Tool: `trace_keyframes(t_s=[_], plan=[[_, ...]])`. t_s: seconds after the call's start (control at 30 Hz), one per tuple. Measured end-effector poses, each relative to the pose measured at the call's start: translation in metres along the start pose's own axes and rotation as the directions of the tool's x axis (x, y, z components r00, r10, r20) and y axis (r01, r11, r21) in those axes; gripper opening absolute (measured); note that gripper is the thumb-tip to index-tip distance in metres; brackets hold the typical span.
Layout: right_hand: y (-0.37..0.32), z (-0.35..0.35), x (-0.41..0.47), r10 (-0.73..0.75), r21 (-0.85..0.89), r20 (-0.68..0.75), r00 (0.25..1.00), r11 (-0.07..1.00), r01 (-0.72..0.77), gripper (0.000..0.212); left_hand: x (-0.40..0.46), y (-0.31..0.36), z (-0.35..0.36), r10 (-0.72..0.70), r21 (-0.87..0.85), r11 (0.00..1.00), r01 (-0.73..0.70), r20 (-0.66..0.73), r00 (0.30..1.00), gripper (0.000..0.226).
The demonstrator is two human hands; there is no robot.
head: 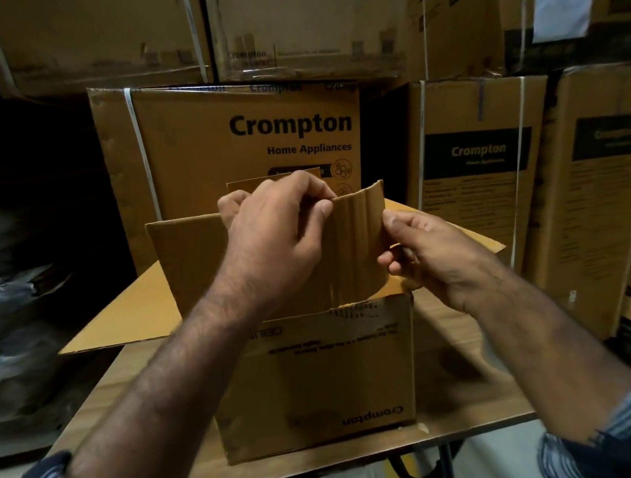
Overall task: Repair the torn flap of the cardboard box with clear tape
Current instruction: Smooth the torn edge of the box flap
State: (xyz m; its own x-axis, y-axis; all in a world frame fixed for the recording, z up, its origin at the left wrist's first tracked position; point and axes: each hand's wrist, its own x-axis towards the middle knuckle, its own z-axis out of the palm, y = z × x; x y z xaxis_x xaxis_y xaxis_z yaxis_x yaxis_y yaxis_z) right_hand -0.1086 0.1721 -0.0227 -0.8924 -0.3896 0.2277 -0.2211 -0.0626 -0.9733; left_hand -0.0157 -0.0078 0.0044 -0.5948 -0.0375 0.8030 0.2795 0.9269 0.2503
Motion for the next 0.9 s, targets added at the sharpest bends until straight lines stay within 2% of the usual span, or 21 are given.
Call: trace_keyframes(t_s=[0.13, 0.3, 0.4, 0.5, 0.67, 0.73, 0.8, 0.9], plan=[[-0.004, 0.001, 0.004, -0.013, 0.001, 0.077, 0.997, 1.000, 0.013, 0.033, -0.008, 0.005, -0.001, 0.026, 0.024, 0.999, -0.025, -0.015, 1.000, 0.009], [-0.002, 0.000, -0.003, -0.061, -0.030, -0.015, 0.998, 0.998, 0.061, 0.029, -0.009, 0.000, -0.004, -0.016, -0.004, 1.000, 0.016, -0.084, 0.996, 0.015], [-0.009, 0.004, -0.005, -0.087, 0.034, 0.027, 0.996, 0.996, 0.086, 0.031, -0.006, 0.001, -0.003, -0.043, 0.023, 0.999, 0.045, -0.074, 0.996, 0.018], [-0.017, 0.009, 0.003, -0.088, 0.021, 0.057, 0.994, 0.996, 0.087, 0.031, -0.008, 0.004, -0.004, -0.047, 0.055, 0.997, 0.049, -0.030, 0.998, 0.017], [-0.024, 0.018, 0.020, -0.101, -0.062, 0.161, 0.982, 0.992, 0.113, 0.028, -0.019, 0.008, -0.006, 0.031, 0.050, 0.998, -0.030, -0.022, 0.999, 0.014], [-0.024, 0.018, 0.019, -0.117, -0.097, 0.147, 0.982, 0.986, 0.132, 0.027, -0.019, 0.005, -0.007, 0.042, 0.046, 0.998, -0.040, -0.045, 0.998, 0.015], [-0.020, 0.013, 0.014, -0.139, -0.170, 0.099, 0.985, 0.973, 0.154, 0.026, -0.016, -0.004, -0.007, 0.062, 0.072, 0.996, -0.058, -0.066, 0.996, 0.024], [-0.007, 0.000, 0.001, -0.172, -0.288, 0.033, 0.985, 0.942, 0.174, 0.018, -0.008, -0.030, -0.001, 0.115, 0.194, 0.974, -0.119, 0.035, 0.993, 0.067]])
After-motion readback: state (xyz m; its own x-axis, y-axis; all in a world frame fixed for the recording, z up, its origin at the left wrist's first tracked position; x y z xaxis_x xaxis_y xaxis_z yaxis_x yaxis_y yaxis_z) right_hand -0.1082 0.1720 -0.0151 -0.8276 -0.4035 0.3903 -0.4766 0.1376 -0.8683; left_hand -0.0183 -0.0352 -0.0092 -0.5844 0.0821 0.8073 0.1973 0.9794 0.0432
